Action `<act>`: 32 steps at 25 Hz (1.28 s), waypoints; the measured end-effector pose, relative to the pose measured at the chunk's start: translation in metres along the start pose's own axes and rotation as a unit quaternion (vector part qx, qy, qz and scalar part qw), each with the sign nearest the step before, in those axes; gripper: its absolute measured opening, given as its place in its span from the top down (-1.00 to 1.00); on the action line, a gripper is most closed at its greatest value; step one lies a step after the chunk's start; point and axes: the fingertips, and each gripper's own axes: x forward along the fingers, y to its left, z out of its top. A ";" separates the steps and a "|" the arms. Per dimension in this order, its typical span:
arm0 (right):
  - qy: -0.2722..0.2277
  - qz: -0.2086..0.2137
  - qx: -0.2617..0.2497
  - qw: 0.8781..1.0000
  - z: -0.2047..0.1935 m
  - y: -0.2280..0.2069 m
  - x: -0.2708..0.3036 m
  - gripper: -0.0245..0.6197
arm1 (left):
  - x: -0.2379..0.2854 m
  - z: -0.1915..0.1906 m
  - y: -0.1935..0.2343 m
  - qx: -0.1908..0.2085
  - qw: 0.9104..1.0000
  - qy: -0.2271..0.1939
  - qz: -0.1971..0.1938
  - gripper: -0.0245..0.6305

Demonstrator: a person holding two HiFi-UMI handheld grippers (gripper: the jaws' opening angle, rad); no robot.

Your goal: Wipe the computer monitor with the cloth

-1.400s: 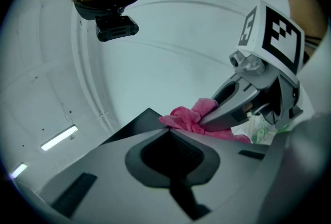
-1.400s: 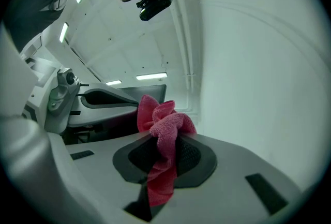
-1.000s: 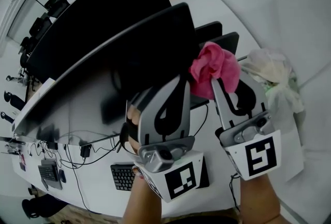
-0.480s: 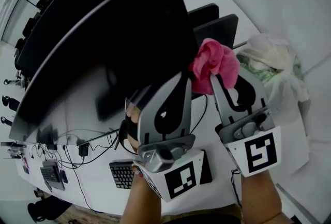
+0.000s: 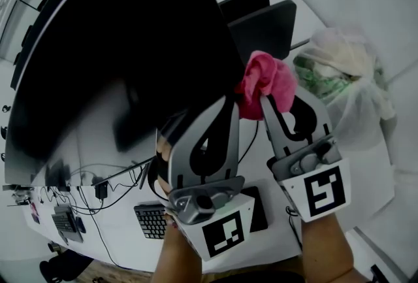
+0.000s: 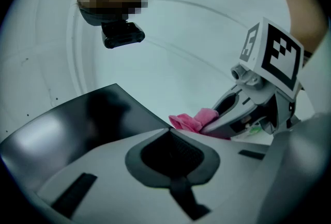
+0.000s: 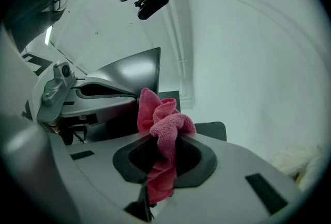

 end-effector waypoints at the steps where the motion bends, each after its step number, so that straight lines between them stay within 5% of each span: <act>1: 0.001 0.000 0.001 1.000 -0.004 0.000 -0.001 0.73 | 0.000 -0.003 -0.003 0.000 1.000 0.002 -0.002 0.92; 32: 0.106 -0.017 0.013 0.994 -0.111 -0.001 -0.027 0.73 | -0.016 -0.049 -0.067 -0.039 0.997 0.055 -0.046 0.92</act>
